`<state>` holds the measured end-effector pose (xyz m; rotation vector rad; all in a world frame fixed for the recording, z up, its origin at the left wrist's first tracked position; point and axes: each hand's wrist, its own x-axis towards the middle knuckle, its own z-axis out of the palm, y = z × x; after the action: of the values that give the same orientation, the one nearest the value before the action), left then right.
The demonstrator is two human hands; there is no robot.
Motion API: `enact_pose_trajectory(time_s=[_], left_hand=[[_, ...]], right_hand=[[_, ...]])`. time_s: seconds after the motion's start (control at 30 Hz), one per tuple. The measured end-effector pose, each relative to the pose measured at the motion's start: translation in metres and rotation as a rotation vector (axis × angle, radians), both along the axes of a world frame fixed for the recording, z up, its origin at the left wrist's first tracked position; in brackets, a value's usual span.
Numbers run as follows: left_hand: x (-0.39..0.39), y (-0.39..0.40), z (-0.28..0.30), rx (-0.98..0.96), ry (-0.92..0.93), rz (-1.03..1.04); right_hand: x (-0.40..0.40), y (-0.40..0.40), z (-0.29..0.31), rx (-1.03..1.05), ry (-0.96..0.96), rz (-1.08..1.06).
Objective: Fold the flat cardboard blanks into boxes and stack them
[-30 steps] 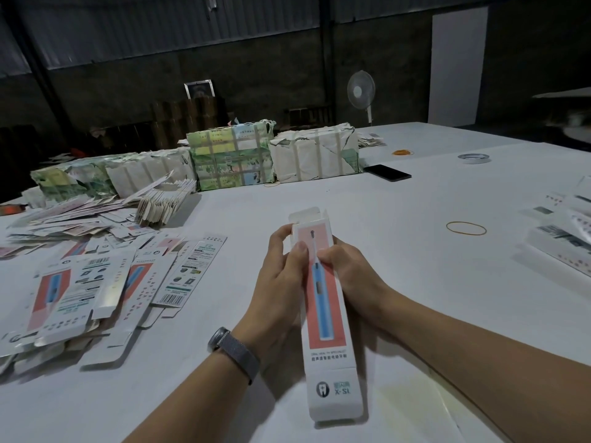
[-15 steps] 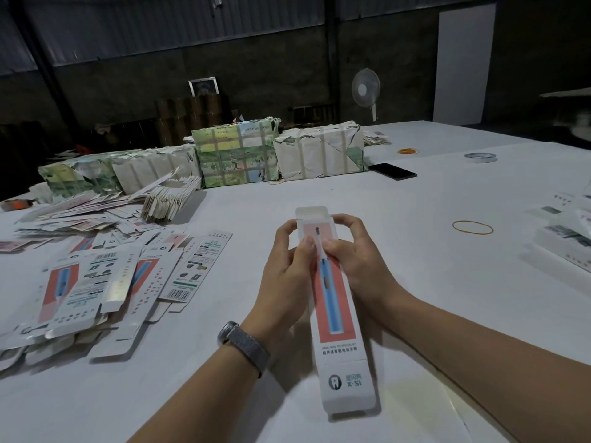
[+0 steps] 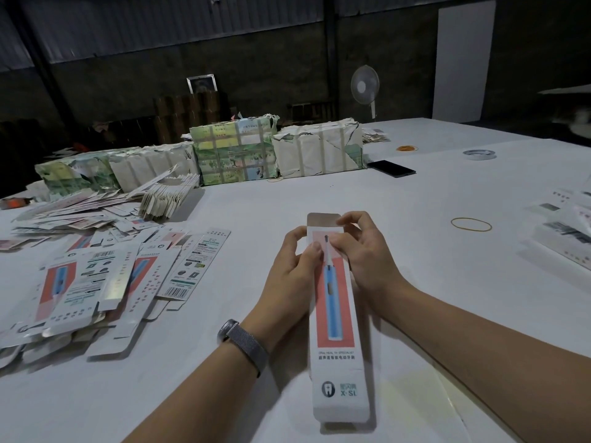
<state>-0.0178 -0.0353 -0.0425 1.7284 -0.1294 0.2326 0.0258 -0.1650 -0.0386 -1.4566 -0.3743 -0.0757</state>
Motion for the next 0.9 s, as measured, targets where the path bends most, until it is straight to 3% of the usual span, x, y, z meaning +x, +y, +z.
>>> enact_pose_trajectory(time_s=[0.2, 0.9], left_hand=[[-0.0022, 0.0017, -0.0007, -0.099, 0.053, -0.009], [-0.0019, 0.0004, -0.0029, -0.034, 0.061, -0.017]], right_hand=[[-0.0005, 0.0001, 0.0007, 0.02, -0.016, 0.033], [0.003, -0.0002, 0.0023, 0.022, 0.041, 0.007]])
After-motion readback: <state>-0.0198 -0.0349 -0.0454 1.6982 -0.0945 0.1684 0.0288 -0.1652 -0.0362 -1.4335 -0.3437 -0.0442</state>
